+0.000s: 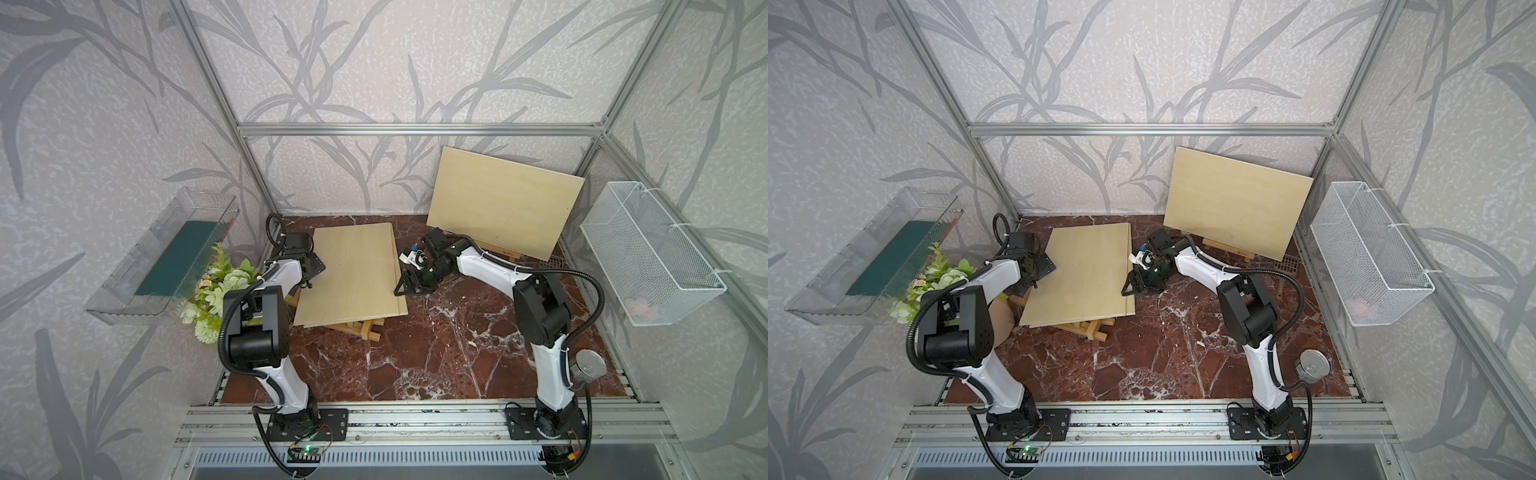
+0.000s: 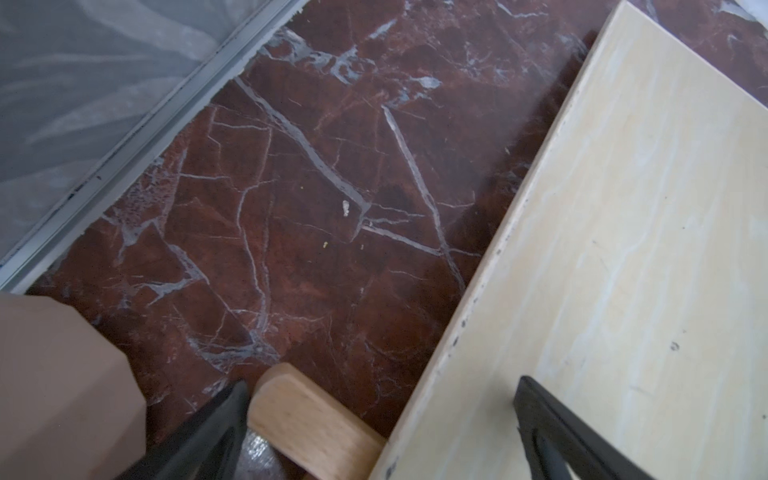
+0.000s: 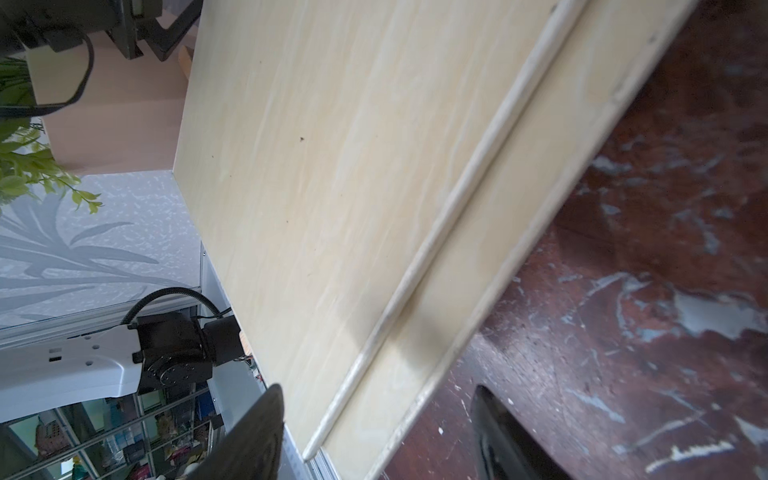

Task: Assemble the easel
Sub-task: Adjust the drawing board on the easel.

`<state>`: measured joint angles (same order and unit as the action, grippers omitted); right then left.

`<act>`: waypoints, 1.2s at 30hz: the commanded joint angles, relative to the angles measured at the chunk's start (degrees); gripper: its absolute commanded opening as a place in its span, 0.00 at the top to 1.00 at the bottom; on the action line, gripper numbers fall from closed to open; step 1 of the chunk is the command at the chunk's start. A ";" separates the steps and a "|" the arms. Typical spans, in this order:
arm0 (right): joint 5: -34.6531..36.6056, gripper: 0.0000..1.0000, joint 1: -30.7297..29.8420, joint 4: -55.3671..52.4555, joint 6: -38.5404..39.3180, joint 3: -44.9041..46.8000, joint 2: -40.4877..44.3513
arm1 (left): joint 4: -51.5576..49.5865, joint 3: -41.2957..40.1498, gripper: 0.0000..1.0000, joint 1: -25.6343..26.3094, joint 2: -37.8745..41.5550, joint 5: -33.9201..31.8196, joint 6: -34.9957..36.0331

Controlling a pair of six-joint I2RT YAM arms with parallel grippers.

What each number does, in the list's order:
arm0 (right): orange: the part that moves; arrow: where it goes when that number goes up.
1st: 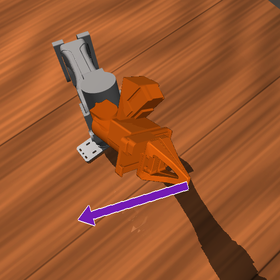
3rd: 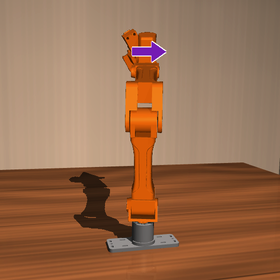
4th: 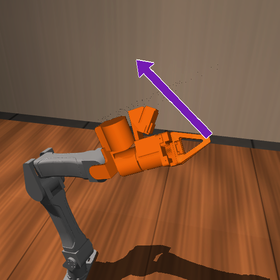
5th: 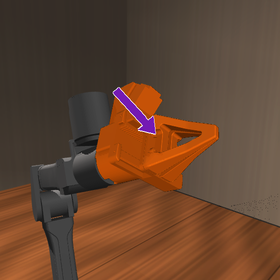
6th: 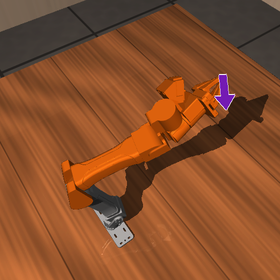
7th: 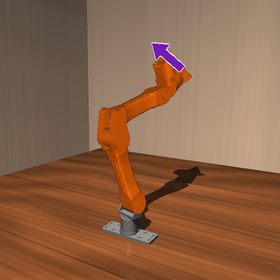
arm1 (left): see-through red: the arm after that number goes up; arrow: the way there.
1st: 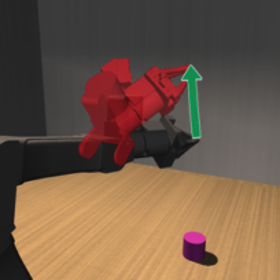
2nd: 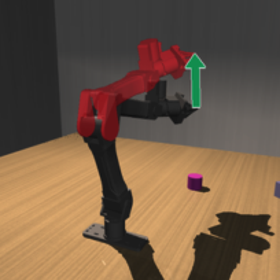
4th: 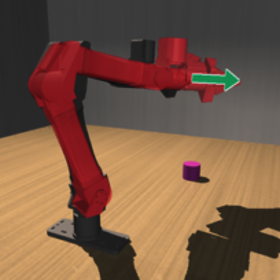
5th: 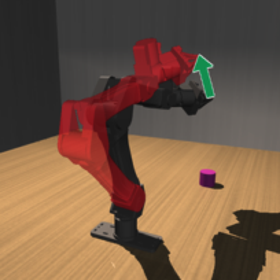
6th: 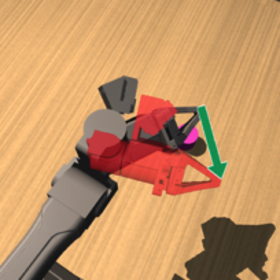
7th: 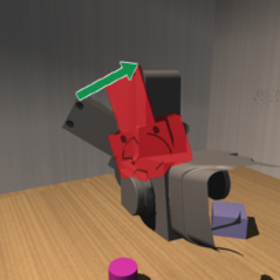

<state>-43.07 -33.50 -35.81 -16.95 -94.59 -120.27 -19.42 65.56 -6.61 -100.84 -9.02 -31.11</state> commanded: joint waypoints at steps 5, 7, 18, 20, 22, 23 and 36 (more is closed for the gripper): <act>2.43 0.30 1.68 -2.69 1.72 0.26 4.37 | -4.06 -1.43 0.01 3.90 -3.63 10.28 -0.31; 3.84 0.30 1.99 -3.87 2.72 -0.07 4.74 | -4.44 -1.99 0.01 5.48 -3.86 12.85 -1.20; 5.70 0.30 5.06 -4.95 2.95 1.85 6.10 | -1.35 -3.91 0.02 15.40 -4.31 21.67 -11.11; 5.76 0.30 5.52 -5.06 2.98 1.94 6.27 | -0.47 -2.99 0.02 16.97 -4.94 22.02 -12.34; 6.06 0.30 6.09 -5.28 2.88 2.04 6.53 | -0.18 -0.98 0.02 18.29 -6.29 22.61 -12.94; 6.07 0.30 6.31 -5.25 2.76 2.16 6.62 | -0.16 0.10 0.02 18.80 -6.92 22.88 -12.92; 8.91 0.29 6.88 -7.25 3.57 3.26 7.94 | -4.91 8.59 0.01 20.06 -7.62 19.26 -8.67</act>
<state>-35.22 -26.35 -40.84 -14.57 -92.36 -114.85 -23.35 72.03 11.97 -109.16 8.40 -41.12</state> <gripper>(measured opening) 0.705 0.990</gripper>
